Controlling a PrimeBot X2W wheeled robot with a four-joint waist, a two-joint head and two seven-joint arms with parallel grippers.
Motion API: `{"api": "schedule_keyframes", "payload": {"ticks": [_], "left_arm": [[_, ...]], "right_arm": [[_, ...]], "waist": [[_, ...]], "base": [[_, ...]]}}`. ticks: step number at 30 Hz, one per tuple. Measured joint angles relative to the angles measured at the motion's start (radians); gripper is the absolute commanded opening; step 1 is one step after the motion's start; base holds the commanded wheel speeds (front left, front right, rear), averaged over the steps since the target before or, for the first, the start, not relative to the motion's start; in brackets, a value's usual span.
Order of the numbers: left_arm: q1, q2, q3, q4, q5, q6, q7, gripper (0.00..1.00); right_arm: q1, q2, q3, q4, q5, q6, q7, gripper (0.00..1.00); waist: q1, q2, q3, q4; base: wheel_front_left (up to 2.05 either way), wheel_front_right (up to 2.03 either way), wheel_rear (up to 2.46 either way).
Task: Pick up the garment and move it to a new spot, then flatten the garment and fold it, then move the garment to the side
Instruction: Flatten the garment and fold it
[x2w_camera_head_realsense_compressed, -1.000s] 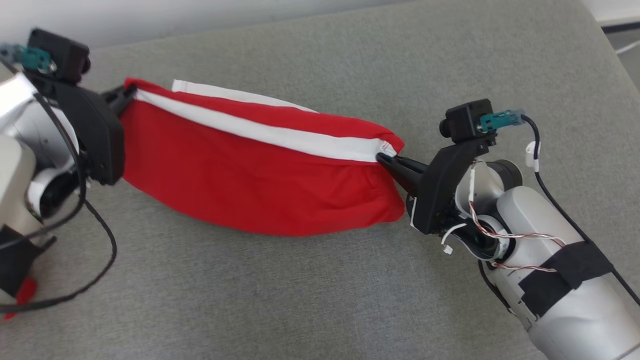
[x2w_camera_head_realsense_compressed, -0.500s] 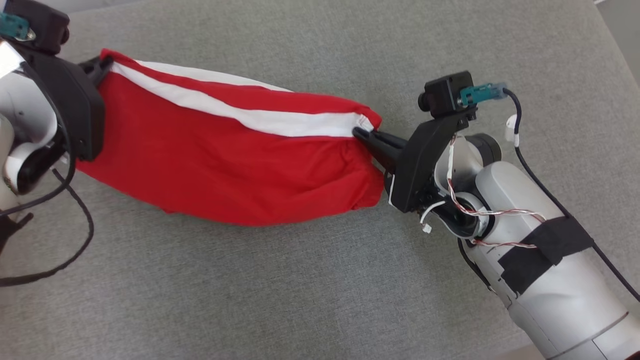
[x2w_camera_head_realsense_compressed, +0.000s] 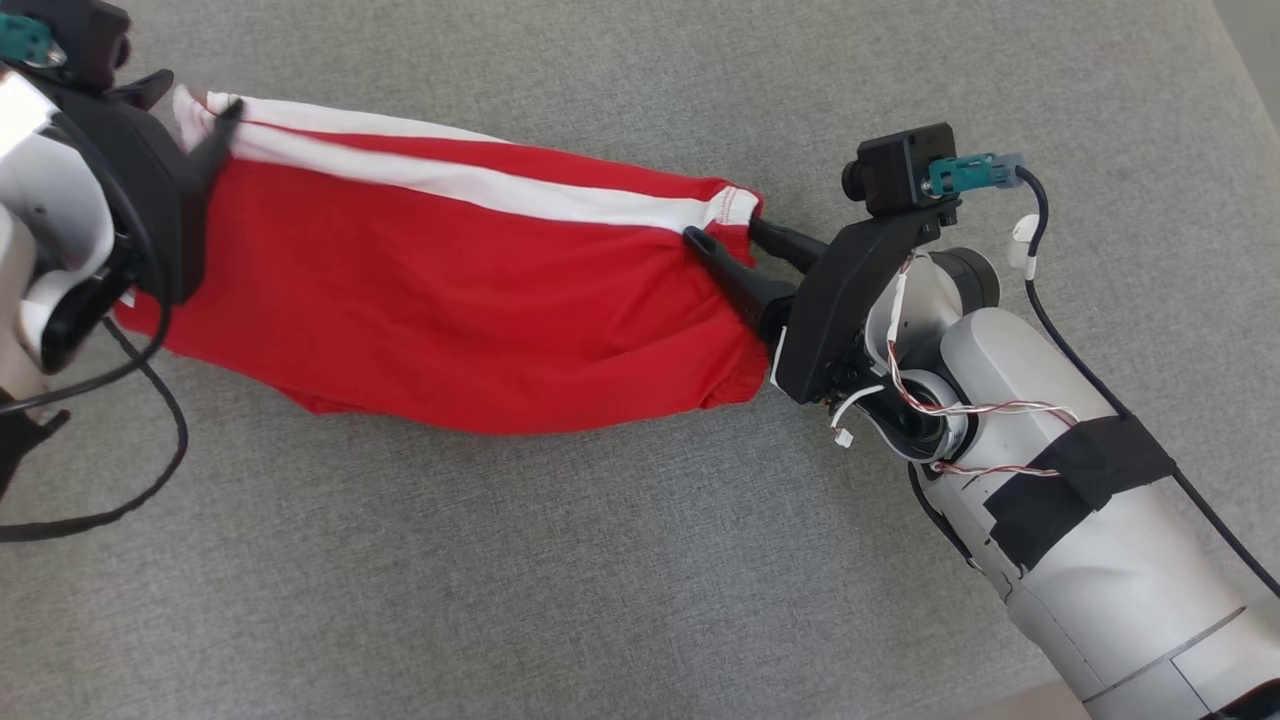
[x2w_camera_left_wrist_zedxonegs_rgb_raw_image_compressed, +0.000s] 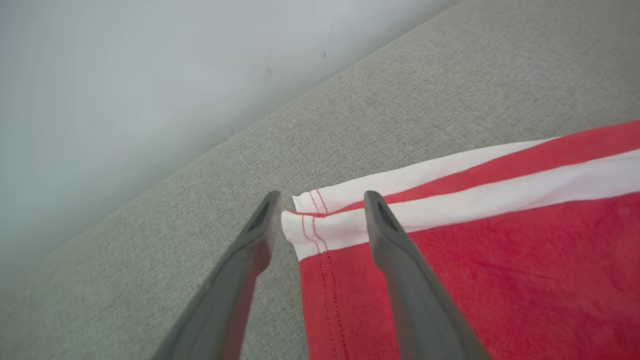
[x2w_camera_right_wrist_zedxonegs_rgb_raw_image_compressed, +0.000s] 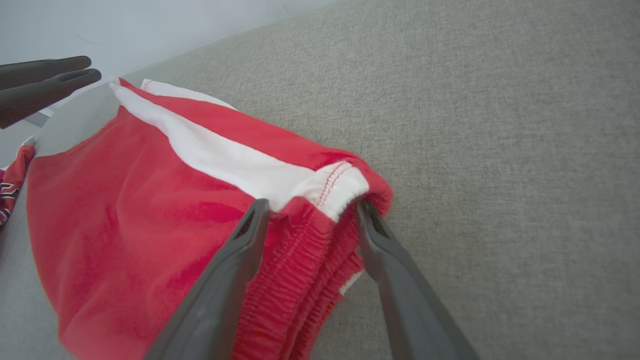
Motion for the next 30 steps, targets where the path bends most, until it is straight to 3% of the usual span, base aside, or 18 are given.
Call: {"api": "schedule_keyframes", "payload": {"ticks": [7,13,23,27,30], "left_arm": [[-0.001,-0.025,-0.035,0.058,-0.009,0.000,-0.089,1.00],[0.027,-0.028,-0.035,0.071,-0.058,0.000,-0.199,1.00],[0.234,-0.028,-0.001,0.022,-0.145,0.000,-0.365,1.00],[0.317,-0.034,0.012,0.009,-0.178,0.000,-0.418,1.00],[0.406,-0.037,0.009,-0.026,-0.180,0.028,-0.459,1.00]], "right_arm": [[0.001,-0.001,-0.002,0.025,-0.001,0.010,-0.050,1.00],[0.023,-0.046,0.008,0.020,-0.027,0.016,-0.100,1.00],[0.198,-0.153,0.003,-0.054,-0.078,0.016,-0.198,1.00],[0.271,-0.165,-0.004,-0.084,-0.078,0.014,-0.228,1.00],[0.335,-0.171,-0.008,-0.114,-0.079,-0.004,-0.254,1.00]], "waist": [[-0.0001,0.0000,-0.025,0.020],[0.0000,0.0000,-0.074,0.034],[-0.0002,-0.0003,-0.176,0.063],[-0.0002,-0.0003,-0.205,0.089],[-0.0003,-0.0003,-0.234,0.113]], "base": [[0.00,0.00,0.00],[0.00,0.00,0.00],[0.00,0.00,0.00],[0.00,0.00,0.00],[0.00,0.00,0.00]]}}
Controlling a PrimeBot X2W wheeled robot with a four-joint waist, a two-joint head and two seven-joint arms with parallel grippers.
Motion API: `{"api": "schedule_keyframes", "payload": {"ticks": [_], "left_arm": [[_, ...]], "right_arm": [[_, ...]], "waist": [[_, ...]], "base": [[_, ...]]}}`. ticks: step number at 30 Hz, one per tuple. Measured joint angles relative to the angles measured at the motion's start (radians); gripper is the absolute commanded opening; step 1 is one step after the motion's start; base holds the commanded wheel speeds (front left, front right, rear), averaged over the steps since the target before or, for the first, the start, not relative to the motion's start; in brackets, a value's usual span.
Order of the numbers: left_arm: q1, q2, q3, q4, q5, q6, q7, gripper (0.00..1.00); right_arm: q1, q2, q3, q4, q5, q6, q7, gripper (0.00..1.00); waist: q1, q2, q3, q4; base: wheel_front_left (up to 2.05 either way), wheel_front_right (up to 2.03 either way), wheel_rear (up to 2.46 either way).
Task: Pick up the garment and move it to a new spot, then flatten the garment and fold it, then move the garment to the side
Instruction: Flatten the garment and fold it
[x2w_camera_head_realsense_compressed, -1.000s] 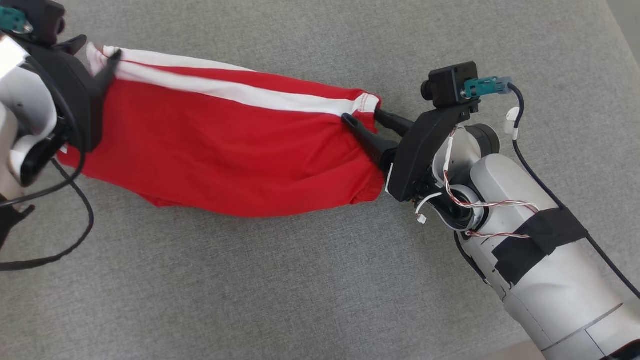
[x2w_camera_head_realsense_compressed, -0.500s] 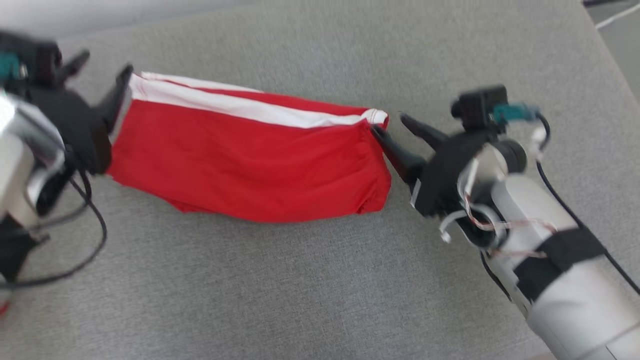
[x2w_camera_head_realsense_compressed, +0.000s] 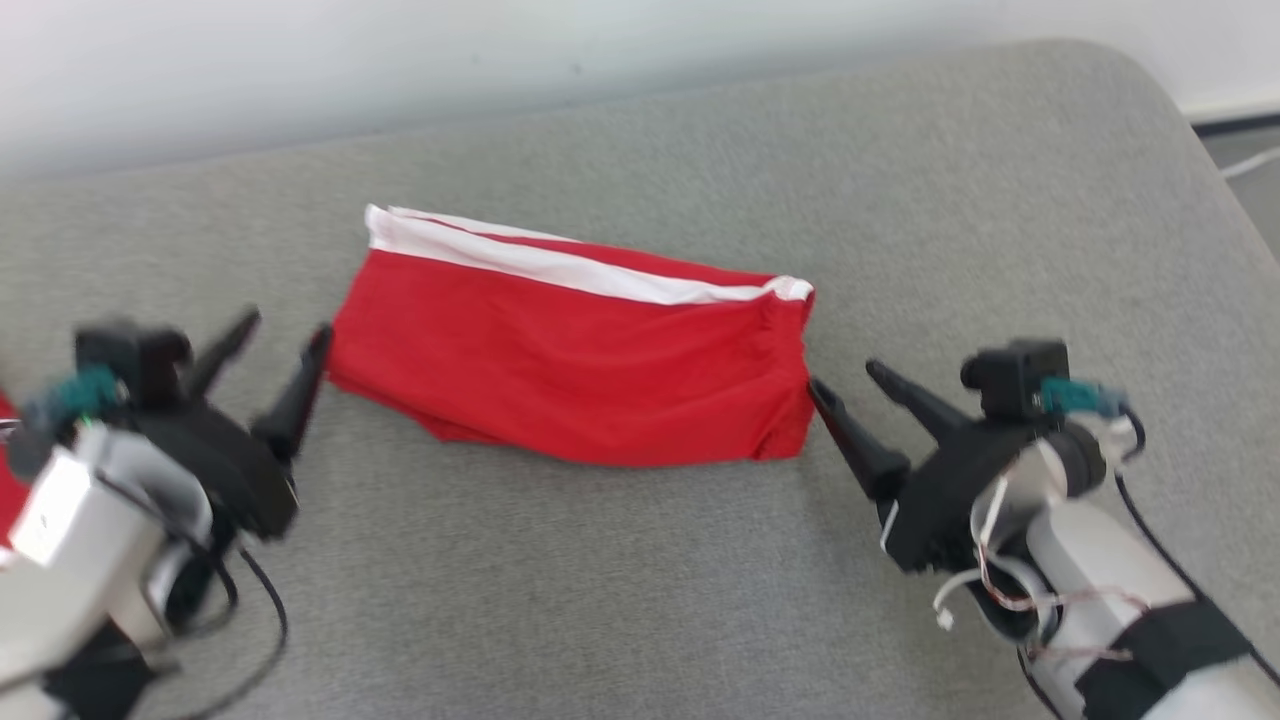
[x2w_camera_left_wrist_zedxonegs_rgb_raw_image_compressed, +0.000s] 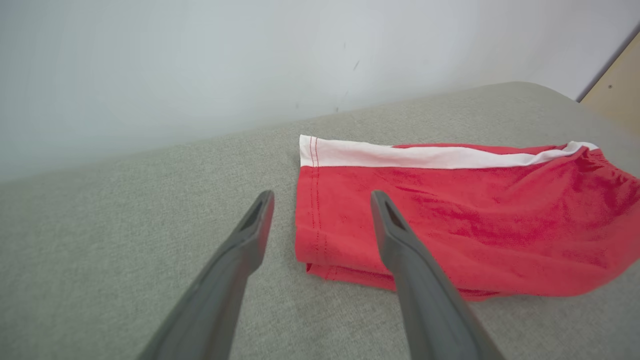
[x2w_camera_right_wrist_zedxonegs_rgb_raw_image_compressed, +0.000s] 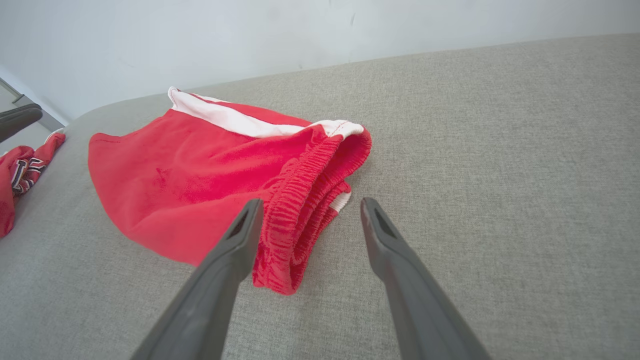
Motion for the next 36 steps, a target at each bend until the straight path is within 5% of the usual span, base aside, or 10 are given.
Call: {"api": "schedule_keyframes", "payload": {"ticks": [9,36], "left_arm": [[0.151,-0.020,0.001,-0.097,0.003,0.089,-0.021,1.00],[0.083,-0.048,0.073,0.005,-0.047,0.034,-0.019,1.00]], "right_arm": [[0.132,-0.035,-0.010,-0.084,-0.010,-0.043,-0.047,1.00],[0.068,-0.022,0.030,-0.164,-0.090,-0.105,-0.029,1.00]], "waist": [[0.0000,0.0000,-0.044,0.056],[0.0003,0.0002,0.069,0.005]], "base": [[0.00,0.00,0.00],[0.00,0.00,0.00]]}}
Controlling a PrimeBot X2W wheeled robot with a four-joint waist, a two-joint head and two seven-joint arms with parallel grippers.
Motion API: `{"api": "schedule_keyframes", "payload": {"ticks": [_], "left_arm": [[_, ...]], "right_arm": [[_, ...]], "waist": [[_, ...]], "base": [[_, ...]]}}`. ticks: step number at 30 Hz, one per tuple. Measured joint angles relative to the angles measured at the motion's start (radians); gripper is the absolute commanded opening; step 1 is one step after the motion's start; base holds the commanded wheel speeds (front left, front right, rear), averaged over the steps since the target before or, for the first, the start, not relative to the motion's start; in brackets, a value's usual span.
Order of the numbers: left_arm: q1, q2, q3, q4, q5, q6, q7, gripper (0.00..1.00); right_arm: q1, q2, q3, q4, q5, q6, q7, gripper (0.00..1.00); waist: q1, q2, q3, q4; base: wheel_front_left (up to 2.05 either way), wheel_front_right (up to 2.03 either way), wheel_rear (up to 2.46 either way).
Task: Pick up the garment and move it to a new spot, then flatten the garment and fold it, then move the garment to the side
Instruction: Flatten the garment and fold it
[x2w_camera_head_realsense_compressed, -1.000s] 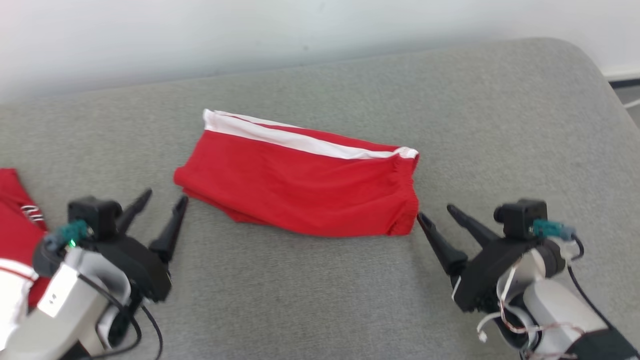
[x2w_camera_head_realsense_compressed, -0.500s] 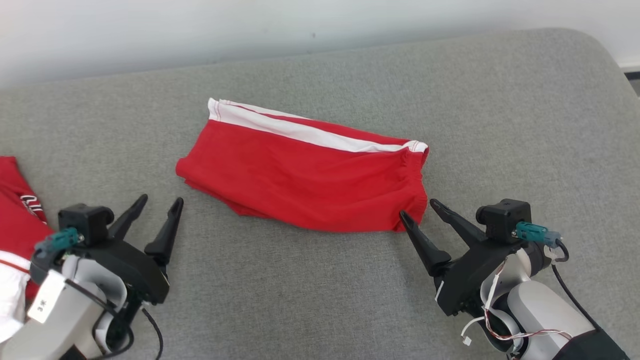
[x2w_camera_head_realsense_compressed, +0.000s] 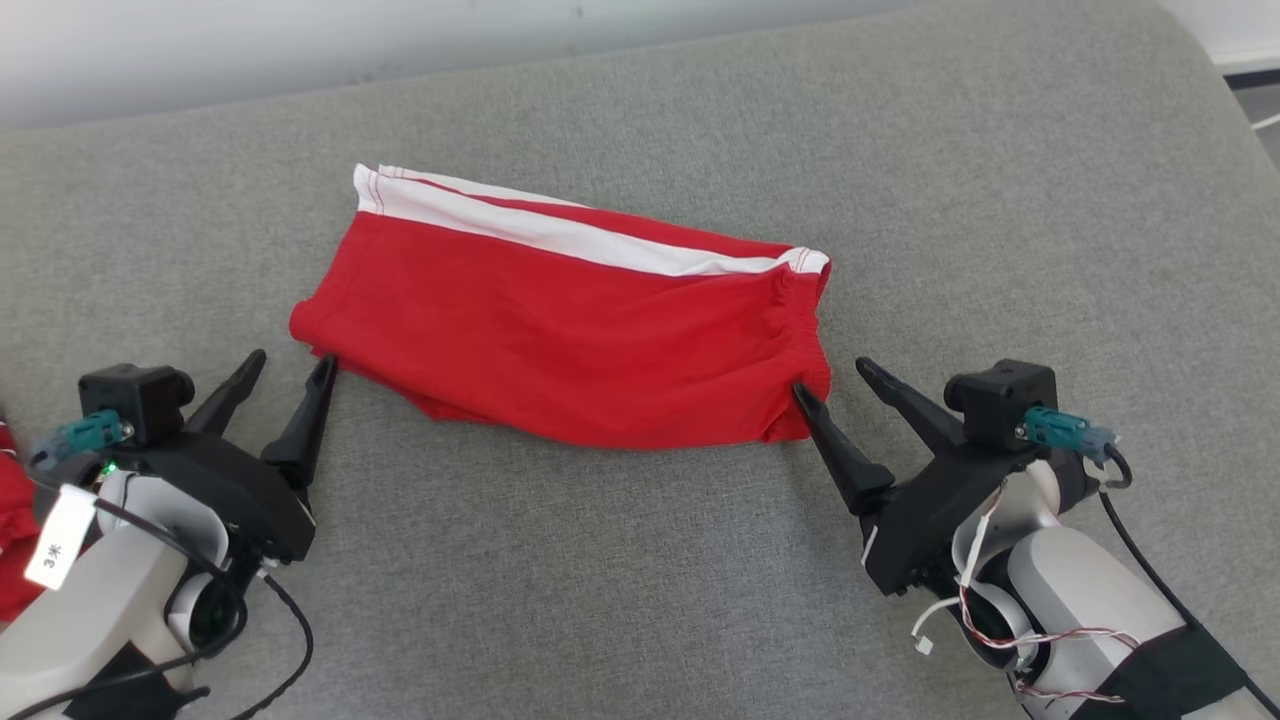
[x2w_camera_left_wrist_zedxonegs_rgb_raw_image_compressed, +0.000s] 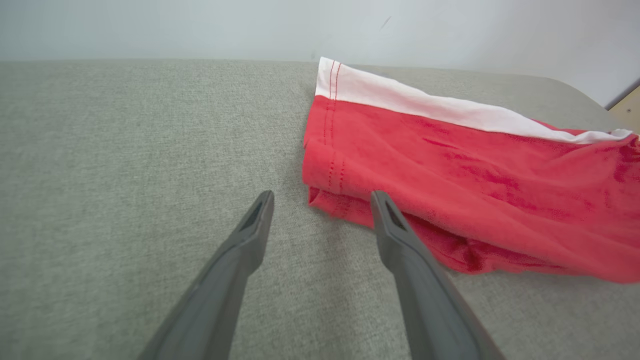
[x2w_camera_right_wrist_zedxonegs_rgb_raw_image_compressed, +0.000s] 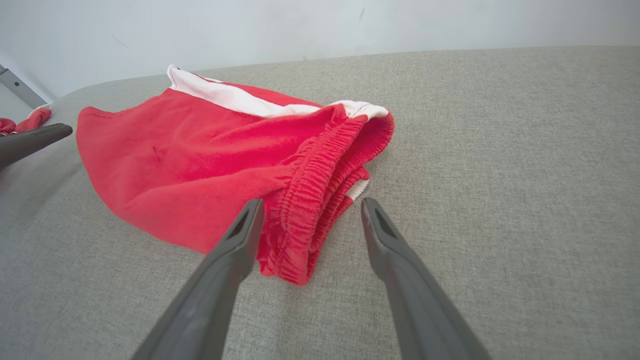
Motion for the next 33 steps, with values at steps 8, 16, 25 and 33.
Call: {"api": "schedule_keyframes", "payload": {"ticks": [8,16,25,33], "left_arm": [[-0.043,-0.029,-0.001,0.045,-0.015,-0.018,0.009,1.00],[-0.079,-0.052,-0.018,0.126,-0.014,-0.026,0.044,1.00],[-0.081,-0.085,-0.002,0.147,-0.043,-0.044,0.048,0.00],[-0.092,-0.102,-0.018,0.180,-0.046,-0.057,0.043,0.00]], "right_arm": [[-0.028,0.014,0.001,0.003,0.000,-0.012,0.003,1.00],[-0.050,0.025,0.011,0.026,-0.017,-0.017,0.009,1.00],[-0.050,0.031,0.024,0.044,-0.017,-0.016,0.010,0.00],[-0.053,0.030,0.016,0.081,-0.017,-0.009,0.004,0.00]], "waist": [[0.0000,0.0000,0.039,-0.014],[0.0000,0.0000,0.059,-0.019],[0.0000,0.0000,0.071,-0.017],[0.0000,0.0000,0.052,-0.005]], "base": [[0.00,0.00,0.00],[0.00,0.00,0.00],[0.00,0.00,0.00],[0.00,0.00,0.00]]}}
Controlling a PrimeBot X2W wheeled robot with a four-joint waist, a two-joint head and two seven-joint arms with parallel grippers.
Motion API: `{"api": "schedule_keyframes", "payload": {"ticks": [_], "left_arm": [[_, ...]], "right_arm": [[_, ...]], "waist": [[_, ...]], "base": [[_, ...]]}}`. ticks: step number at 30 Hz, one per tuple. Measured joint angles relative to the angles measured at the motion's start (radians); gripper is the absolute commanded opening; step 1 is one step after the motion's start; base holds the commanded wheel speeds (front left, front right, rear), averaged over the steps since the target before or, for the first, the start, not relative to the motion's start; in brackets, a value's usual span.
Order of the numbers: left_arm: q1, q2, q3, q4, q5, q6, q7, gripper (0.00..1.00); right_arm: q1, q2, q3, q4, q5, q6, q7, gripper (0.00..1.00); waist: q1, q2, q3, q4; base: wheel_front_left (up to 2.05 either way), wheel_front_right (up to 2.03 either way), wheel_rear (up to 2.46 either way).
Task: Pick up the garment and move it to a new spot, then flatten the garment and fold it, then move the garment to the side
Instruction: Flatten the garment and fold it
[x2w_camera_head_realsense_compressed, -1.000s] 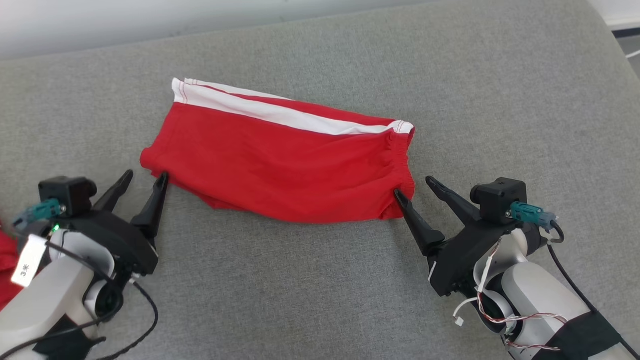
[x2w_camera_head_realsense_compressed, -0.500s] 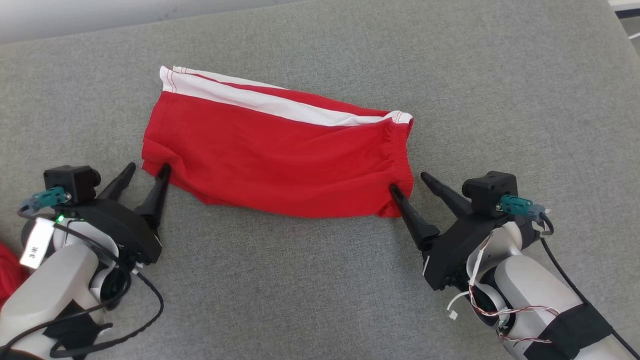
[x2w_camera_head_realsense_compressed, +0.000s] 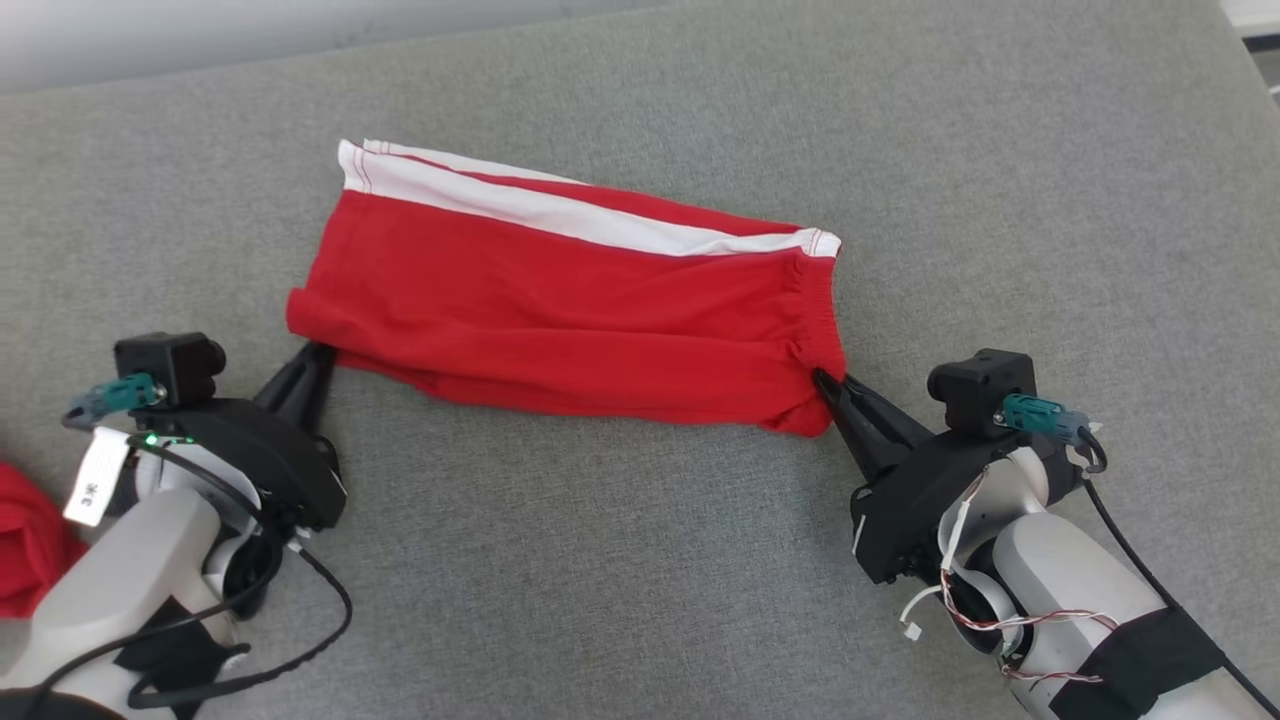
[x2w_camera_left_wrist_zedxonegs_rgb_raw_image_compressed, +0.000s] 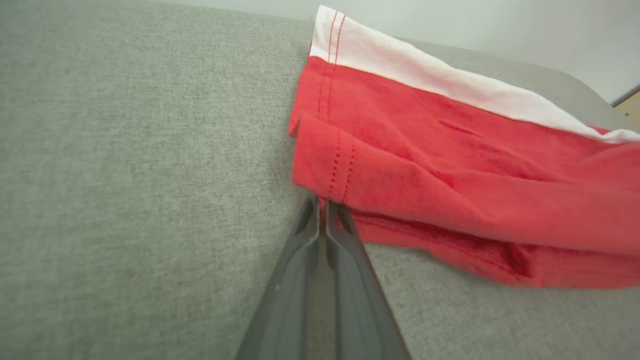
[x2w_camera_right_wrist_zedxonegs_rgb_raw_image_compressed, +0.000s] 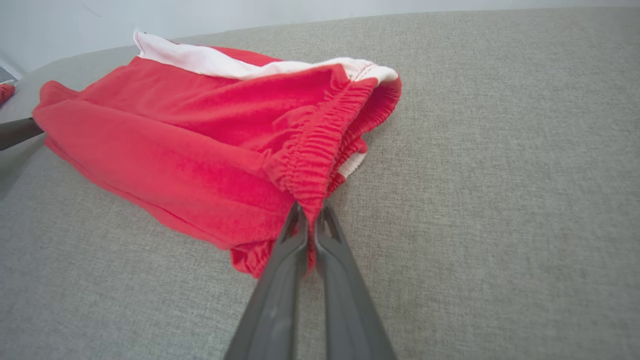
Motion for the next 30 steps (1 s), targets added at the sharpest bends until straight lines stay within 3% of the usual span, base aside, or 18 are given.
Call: {"api": "schedule_keyframes", "payload": {"ticks": [9,18,30], "left_arm": [[0.052,-0.031,-0.016,0.019,0.000,-0.004,-0.022,0.00],[0.157,-0.060,-0.040,0.028,-0.001,-0.005,-0.036,0.00],[0.322,-0.074,-0.062,0.002,-0.001,-0.005,-0.046,0.00]], "right_arm": [[0.011,-0.028,-0.013,0.054,0.015,0.031,-0.022,0.00],[0.085,-0.043,-0.008,0.123,0.059,0.093,-0.032,0.00],[0.208,-0.068,0.011,0.154,0.109,0.118,-0.038,0.00]], "waist": [[-0.0001,0.0000,-0.051,0.025],[-0.0002,-0.0001,-0.143,0.062],[-0.0003,-0.0001,-0.274,0.114]], "base": [[0.00,0.00,0.00],[0.00,0.00,0.00],[0.00,0.00,0.00]]}}
